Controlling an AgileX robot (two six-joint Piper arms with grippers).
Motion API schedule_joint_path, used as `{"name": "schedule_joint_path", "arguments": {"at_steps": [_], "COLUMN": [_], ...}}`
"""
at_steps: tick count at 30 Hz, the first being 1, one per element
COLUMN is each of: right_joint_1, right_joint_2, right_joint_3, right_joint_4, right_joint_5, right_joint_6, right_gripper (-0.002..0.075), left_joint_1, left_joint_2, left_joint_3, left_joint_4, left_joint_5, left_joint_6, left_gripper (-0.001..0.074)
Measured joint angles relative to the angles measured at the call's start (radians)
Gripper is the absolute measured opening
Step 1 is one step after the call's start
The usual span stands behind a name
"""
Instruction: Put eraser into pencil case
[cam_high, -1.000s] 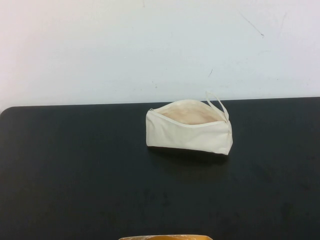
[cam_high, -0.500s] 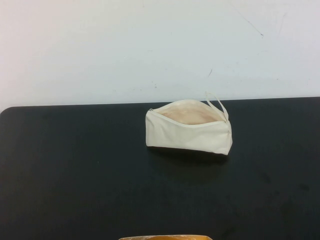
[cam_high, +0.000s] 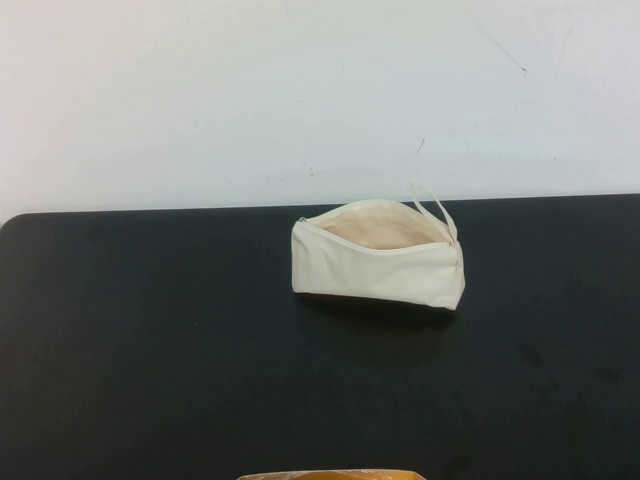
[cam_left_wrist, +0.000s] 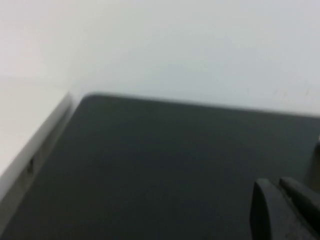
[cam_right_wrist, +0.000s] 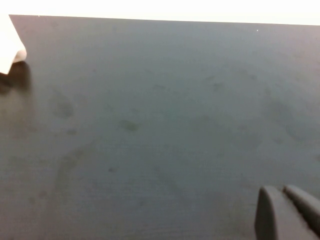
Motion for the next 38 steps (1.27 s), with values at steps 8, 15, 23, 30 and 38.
{"name": "schedule_joint_path", "arguments": {"at_steps": [8,15,23,30,38], "right_joint_1": [0.0,0.0,0.0,0.0,0.0], "right_joint_2": [-0.002,-0.002,-0.002,-0.002,-0.002], "right_joint_3": [0.0,0.0,0.0,0.0,0.0], "right_joint_4": [0.0,0.0,0.0,0.0,0.0], "right_joint_5": [0.0,0.0,0.0,0.0,0.0], "right_joint_6": [0.0,0.0,0.0,0.0,0.0], "right_gripper": [-0.0001,-0.0001,-0.0001,-0.0001,-0.0001], "left_joint_1": [0.0,0.0,-0.026,-0.051,-0.071], "left_joint_2": [-0.004,-0.004,-0.004,-0.004,-0.004], "left_joint_3": [0.007,0.005,0.005,0.003,0.003], "left_joint_4": [-0.024,-0.028,-0.03,-0.034,-0.044], "left_joint_5": [0.165,0.175,0.18,0.185,0.185], "left_joint_6": [0.025,0.064,0.123,0.134,0.138], "left_gripper": [-0.0001,-0.0001,-0.0001,-0.0001,-0.0001]}}
